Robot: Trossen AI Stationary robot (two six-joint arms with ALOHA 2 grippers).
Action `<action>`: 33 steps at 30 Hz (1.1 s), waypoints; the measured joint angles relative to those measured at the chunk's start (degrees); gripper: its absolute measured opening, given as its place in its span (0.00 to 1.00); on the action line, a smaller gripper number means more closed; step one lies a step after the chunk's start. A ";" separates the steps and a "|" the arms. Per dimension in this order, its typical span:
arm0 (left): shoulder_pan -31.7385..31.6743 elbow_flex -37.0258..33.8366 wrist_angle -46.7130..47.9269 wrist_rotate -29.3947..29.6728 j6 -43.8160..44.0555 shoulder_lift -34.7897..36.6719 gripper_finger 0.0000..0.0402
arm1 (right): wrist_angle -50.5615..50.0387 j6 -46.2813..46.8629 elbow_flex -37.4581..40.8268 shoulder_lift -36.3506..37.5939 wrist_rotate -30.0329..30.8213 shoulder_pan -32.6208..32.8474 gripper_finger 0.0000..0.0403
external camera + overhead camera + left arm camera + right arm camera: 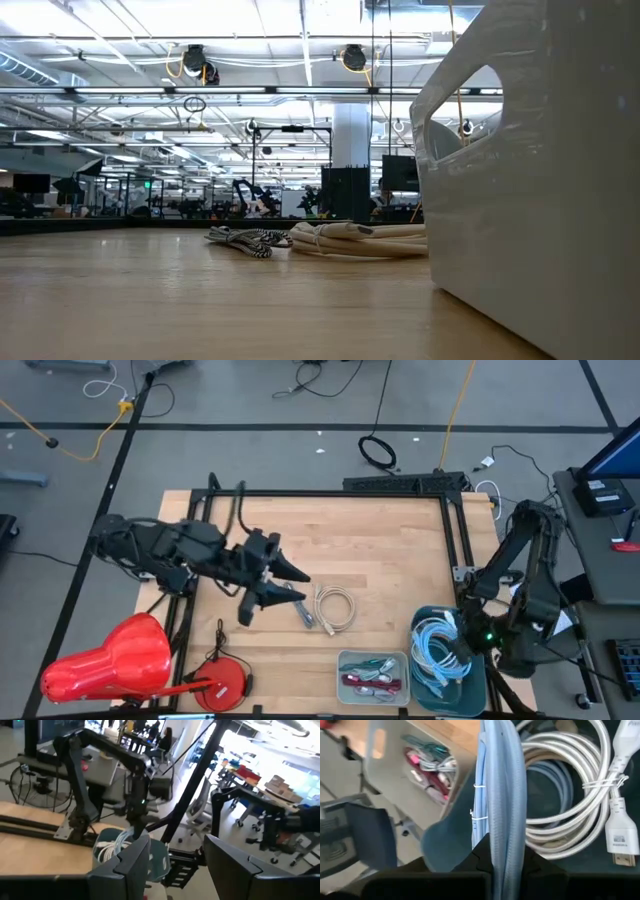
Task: Pick & Place USB Port
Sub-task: Put the blue HDMI cable into the blue bin, then put the brown HDMI cable into the blue bin
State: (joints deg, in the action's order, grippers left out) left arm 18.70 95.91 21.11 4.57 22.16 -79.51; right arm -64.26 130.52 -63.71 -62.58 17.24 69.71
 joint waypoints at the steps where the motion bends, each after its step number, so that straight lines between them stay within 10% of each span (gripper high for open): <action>1: 0.17 0.07 -0.07 0.09 -0.01 0.09 0.48 | 0.69 0.00 0.81 -0.42 0.05 0.00 0.03; 19: 0.09 0.03 -0.12 0.10 0.51 -0.06 0.47 | 1.13 0.02 6.26 -0.55 -10.76 -1.14 0.37; 33: -0.15 0.03 0.66 0.94 0.17 -0.09 0.47 | -19.40 -1.26 -2.87 1.47 -12.04 -5.09 0.45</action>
State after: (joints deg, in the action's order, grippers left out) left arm 18.55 95.94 21.77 5.51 22.33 -79.59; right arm -83.66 129.26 -66.58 -61.11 5.20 64.62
